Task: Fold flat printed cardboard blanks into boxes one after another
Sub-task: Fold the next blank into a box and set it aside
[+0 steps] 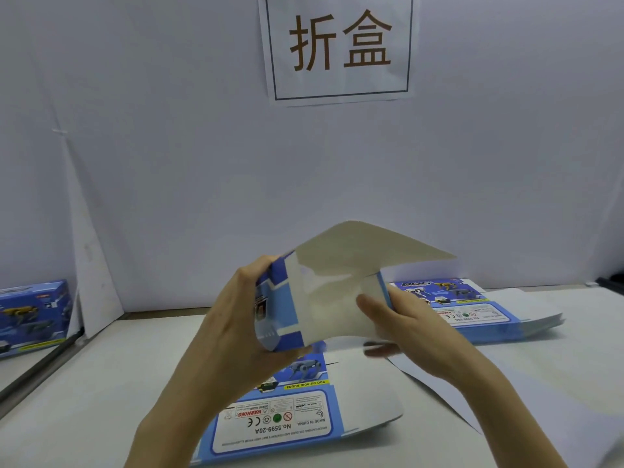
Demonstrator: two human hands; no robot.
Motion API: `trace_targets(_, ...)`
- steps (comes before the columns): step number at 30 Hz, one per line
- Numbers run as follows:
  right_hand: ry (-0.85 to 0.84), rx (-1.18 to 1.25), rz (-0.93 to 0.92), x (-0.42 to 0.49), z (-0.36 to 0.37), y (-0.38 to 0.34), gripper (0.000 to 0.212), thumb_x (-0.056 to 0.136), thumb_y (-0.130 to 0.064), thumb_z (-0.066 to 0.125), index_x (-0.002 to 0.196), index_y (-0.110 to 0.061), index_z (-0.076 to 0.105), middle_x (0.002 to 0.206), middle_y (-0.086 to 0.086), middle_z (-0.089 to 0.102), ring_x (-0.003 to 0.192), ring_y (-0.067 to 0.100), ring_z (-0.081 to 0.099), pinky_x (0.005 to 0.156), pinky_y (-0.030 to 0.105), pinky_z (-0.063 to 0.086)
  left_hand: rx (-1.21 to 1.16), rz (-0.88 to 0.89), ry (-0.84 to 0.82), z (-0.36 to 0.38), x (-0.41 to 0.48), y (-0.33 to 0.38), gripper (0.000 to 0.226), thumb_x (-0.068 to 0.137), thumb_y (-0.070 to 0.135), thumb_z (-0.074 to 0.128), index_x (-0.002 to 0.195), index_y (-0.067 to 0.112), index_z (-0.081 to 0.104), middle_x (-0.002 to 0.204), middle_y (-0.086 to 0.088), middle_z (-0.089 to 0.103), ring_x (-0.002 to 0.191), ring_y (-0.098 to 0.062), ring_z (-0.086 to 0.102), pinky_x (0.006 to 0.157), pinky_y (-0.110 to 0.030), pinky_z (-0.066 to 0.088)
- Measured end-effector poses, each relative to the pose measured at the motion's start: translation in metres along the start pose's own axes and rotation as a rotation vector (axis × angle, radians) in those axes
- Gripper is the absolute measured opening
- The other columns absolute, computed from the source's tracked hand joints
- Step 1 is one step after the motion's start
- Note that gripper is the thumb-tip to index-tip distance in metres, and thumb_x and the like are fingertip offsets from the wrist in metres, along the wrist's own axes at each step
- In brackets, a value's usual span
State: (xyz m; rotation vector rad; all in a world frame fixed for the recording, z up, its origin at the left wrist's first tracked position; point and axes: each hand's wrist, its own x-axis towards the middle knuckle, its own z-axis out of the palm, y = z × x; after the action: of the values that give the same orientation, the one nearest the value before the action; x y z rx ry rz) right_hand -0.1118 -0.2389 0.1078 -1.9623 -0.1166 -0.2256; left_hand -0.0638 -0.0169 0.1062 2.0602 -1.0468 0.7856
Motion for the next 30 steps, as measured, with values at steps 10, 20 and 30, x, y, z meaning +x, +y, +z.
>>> trace_targets(10, 0.267, -0.361, 0.192, -0.001, -0.015, -0.007, 0.028, 0.095, -0.017, 0.042, 0.074, -0.001, 0.052, 0.04, 0.006, 0.056, 0.027, 0.007, 0.039, 0.046, 0.027, 0.033, -0.526, -0.453, -0.234, 0.006, 0.004, 0.024, 0.107, 0.049, 0.07, 0.078, 0.135, 0.056, 0.017, 0.127, 0.038, 0.033, 0.103, 0.031, 0.041, 0.075, -0.001, 0.044)
trace_targets(20, 0.271, -0.56, 0.122, -0.005, -0.005, -0.013, 0.032, 0.093, -0.02, 0.041, 0.066, -0.006, 0.05, 0.054, 0.01, 0.062, 0.06, 0.021, 0.056, 0.057, 0.035, 0.04, -0.74, -0.7, -0.12, 0.015, 0.026, 0.024, 0.037, 0.099, 0.017, 0.042, 0.135, 0.01, 0.047, 0.109, -0.009, 0.062, 0.103, -0.027, 0.057, 0.086, -0.039, 0.044)
trace_targets(30, 0.361, -0.801, -0.089, -0.004, 0.012, -0.014, 0.035, 0.1, -0.028, 0.03, 0.066, -0.022, 0.029, 0.057, -0.004, 0.031, 0.051, 0.01, 0.03, 0.045, 0.026, 0.018, -0.433, -0.653, 0.034, 0.028, -0.003, 0.018, 0.025, 0.099, 0.016, 0.042, 0.102, 0.034, 0.06, 0.092, 0.012, 0.069, 0.082, -0.002, 0.063, 0.067, -0.018, 0.047)
